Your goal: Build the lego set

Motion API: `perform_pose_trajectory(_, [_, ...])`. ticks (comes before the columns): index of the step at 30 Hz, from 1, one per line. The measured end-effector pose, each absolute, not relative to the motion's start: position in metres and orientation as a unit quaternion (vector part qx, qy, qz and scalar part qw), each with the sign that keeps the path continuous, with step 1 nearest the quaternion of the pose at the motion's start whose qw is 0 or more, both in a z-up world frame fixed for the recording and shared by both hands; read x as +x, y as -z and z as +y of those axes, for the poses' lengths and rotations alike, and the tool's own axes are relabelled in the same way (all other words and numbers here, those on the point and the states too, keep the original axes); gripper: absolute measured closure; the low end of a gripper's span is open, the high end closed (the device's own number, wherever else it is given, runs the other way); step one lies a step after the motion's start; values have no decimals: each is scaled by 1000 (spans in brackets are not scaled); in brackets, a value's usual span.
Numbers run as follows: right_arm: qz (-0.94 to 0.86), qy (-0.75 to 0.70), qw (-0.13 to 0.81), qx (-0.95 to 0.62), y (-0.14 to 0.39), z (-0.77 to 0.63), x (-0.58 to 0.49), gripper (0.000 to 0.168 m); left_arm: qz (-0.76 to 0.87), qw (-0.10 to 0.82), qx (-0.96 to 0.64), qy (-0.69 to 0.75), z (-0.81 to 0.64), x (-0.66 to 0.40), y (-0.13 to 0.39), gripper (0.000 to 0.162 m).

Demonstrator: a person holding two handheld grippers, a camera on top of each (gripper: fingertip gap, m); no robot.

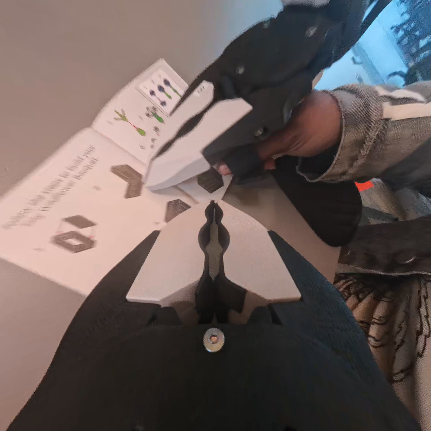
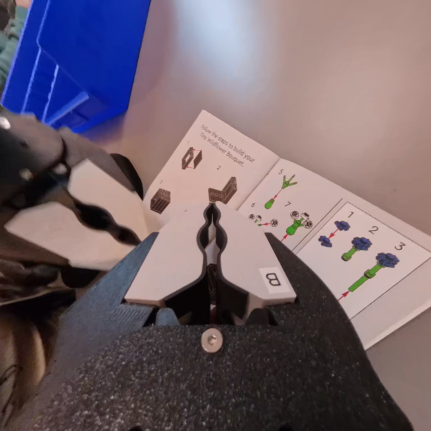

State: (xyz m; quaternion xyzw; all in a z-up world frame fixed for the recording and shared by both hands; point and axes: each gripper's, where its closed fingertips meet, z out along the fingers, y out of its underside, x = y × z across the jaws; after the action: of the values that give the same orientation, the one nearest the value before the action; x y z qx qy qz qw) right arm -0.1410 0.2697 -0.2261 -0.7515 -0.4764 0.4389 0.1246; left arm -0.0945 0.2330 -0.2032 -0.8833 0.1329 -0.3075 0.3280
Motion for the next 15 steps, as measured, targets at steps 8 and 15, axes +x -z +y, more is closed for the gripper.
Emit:
perform_pose_trajectory(8, [-516, -429, 118, -732, 227, 279, -132, 168, 316, 416, -812, 261, 249, -134, 186, 160])
perform_pose_trajectory(15, [-536, -414, 158, -719, 228, 292, -122, 168, 359, 605, -710, 28, 267, -166, 149, 79])
